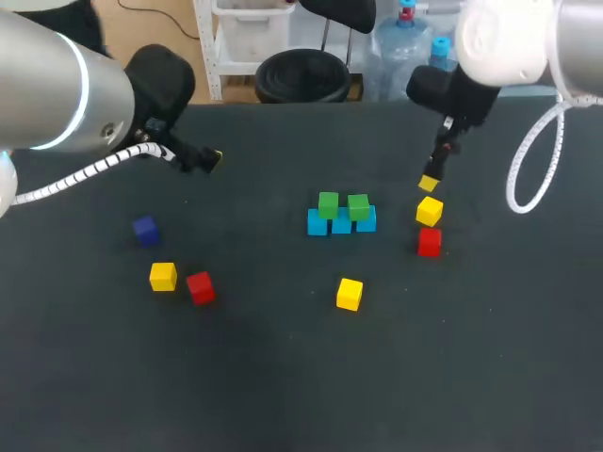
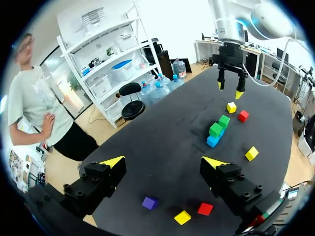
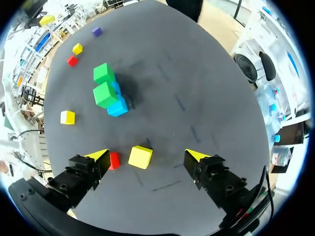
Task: Place the blue cubes, place green cubes on the blue cubes, place the yellow cubes on the green cubes, then place the red cubes on the yellow cubes, and place purple cube on the red cubes.
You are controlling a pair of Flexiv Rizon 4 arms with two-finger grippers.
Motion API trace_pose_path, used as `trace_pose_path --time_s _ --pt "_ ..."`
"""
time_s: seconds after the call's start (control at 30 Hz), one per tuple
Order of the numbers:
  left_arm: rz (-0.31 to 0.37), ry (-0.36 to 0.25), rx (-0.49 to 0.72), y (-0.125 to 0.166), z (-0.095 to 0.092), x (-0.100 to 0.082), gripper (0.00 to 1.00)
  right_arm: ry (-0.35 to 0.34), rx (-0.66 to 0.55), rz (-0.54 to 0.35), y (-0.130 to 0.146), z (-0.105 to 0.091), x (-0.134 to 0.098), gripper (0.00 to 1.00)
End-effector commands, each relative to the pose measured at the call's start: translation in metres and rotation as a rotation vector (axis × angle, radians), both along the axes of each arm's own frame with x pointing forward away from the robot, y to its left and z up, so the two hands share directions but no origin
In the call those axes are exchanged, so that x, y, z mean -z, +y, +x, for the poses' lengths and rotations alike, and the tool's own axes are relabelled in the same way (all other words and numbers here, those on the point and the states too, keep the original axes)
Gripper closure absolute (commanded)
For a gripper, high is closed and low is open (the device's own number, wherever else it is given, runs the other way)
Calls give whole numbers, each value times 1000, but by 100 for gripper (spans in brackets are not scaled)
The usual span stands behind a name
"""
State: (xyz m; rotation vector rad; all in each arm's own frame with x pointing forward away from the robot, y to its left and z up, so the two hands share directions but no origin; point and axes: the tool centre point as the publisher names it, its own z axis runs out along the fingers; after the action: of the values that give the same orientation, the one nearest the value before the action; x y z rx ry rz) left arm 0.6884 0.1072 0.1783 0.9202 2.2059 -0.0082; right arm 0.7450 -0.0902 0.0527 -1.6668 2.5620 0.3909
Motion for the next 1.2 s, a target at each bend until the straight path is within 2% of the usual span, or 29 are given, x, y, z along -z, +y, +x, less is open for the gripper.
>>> trace_pose_path --time_s 0.03,0.13,0.17,0.2,0.27,0.3,0.37,0.4,0.43,0.77,0.97,1.2 --pt "-1 -1 2 1 0 0 0 -15 23 13 -3 -11 1 1" --pt "-1 -1 2 1 0 0 0 -26 56 51 -3 -13 5 15" --pt "-1 -1 2 1 0 0 0 -32 66 68 -2 -14 6 33" --pt "-1 -1 2 1 0 0 0 -40 80 91 -1 -15 7 54" --pt "-1 -1 2 1 0 0 0 -43 87 94 0 -18 8 71" --pt "-1 -1 2 1 0 0 0 -44 92 97 0 -20 9 72" --pt "-1 -1 2 1 0 0 0 -38 96 105 1 -27 11 65" --pt "-1 -1 2 1 0 0 0 -34 95 106 1 -30 12 51" --pt "-1 -1 2 1 0 0 0 -23 87 102 1 -34 12 0" --pt "-1 -1 2 1 0 0 0 12 57 72 3 -47 10 0" --pt "-1 -1 2 1 0 0 0 50 34 55 5 -53 24 0" --pt "-1 -1 2 1 0 0 0 56 27 12 0 -41 40 0"
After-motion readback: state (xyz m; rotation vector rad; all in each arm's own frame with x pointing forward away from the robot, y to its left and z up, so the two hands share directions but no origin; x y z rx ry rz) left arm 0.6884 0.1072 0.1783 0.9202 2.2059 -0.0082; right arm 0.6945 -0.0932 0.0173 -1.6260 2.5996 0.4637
